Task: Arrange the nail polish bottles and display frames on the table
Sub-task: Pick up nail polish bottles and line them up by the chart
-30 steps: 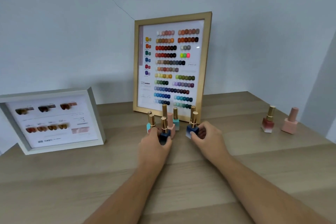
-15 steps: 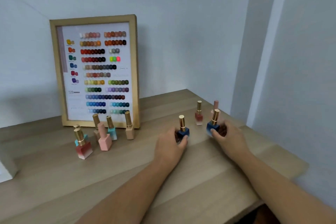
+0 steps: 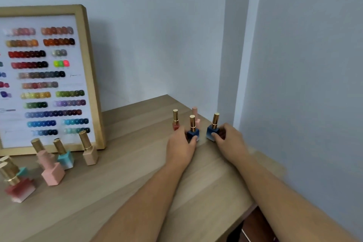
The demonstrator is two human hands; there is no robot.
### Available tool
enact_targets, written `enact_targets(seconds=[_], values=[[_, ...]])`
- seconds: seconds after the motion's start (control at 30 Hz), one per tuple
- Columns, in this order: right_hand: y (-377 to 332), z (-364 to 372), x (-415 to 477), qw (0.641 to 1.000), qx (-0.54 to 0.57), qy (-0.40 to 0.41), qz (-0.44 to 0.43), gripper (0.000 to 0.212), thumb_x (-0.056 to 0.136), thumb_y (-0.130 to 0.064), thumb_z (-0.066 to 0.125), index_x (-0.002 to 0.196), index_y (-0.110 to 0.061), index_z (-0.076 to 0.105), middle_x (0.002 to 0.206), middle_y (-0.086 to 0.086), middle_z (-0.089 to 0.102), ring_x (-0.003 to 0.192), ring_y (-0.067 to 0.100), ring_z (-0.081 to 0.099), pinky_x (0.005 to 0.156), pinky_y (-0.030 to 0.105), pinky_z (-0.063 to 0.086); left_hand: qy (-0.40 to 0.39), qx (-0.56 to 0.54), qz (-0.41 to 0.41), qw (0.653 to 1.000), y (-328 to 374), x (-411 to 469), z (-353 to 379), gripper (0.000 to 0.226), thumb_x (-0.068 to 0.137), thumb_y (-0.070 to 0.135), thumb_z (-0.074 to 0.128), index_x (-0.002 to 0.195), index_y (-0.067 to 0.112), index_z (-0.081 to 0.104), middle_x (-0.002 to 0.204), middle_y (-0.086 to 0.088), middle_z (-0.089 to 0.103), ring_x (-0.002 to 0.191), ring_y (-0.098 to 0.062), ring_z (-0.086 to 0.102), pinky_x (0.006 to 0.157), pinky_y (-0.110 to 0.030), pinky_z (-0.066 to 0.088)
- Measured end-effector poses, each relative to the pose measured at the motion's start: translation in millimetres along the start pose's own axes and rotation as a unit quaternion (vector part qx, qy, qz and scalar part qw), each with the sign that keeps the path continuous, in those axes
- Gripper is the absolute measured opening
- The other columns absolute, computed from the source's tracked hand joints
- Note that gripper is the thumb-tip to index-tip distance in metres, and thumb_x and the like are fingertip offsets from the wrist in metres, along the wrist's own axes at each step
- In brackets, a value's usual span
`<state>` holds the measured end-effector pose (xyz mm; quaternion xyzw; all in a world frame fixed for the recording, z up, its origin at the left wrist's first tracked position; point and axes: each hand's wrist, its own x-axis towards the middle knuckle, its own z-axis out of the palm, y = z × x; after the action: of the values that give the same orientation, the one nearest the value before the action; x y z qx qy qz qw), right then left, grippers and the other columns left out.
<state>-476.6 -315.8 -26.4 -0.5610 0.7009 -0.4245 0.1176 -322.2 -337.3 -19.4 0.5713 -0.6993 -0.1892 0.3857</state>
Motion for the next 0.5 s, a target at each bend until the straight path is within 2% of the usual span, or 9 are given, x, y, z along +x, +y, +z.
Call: enact_targets(seconds=[0.17, 0.3, 0.4, 0.5], values=[[0.5, 1.4, 1.1, 1.0, -0.006, -0.001, -0.004, 0.02, 0.085, -0.026, 0.062, 0.103, -0.018, 0.056, 0.094, 0.001, 0.057, 0.083, 0.014, 0.052, 0.073, 0.026, 0.04, -0.001, -0.006, -0.009, 1.0, -0.6, -1.4, -1.2, 0.023, 0.081, 0.028, 0.067, 0.098, 0.018, 0.056, 0.094, 0.0, 0.063, 0.086, -0.017, 0.059, 0.077, -0.032, 0.05], [-1.2, -0.1, -1.0, 0.999, 0.045, 0.019, 0.013, 0.044, 0.081, -0.025, 0.067, 0.117, -0.021, 0.043, 0.104, -0.002, 0.049, 0.089, 0.012, 0.052, 0.076, 0.027, 0.044, 0.004, -0.052, -0.034, 0.998, -1.1, -10.4, -9.3, 0.024, 0.082, 0.028, 0.067, 0.1, 0.023, 0.051, 0.08, 0.01, 0.057, 0.076, -0.007, 0.057, 0.067, -0.022, 0.045], [-3.4, -2.8, -4.6, 0.997, 0.057, 0.051, -0.002, 0.042, 0.08, -0.023, 0.068, 0.111, -0.023, 0.039, 0.107, -0.001, 0.046, 0.092, 0.013, 0.05, 0.077, 0.028, 0.043, 0.0, -0.069, -0.044, 0.997, -7.6, -21.4, -21.7, 0.022, 0.083, 0.029, 0.065, 0.1, 0.026, 0.05, 0.081, 0.01, 0.056, 0.074, -0.003, 0.054, 0.062, -0.018, 0.041], [-7.7, -5.8, -14.2, 0.991, 0.032, 0.106, -0.075, 0.032, 0.08, -0.014, 0.066, 0.098, -0.02, 0.041, 0.097, 0.003, 0.049, 0.084, 0.015, 0.048, 0.07, 0.029, 0.042, 0.022, -0.087, -0.045, 0.995, -17.5, -35.3, -39.1, 0.017, 0.083, 0.024, 0.065, 0.09, 0.025, 0.051, 0.077, 0.007, 0.057, 0.071, -0.008, 0.055, 0.059, -0.016, 0.039]])
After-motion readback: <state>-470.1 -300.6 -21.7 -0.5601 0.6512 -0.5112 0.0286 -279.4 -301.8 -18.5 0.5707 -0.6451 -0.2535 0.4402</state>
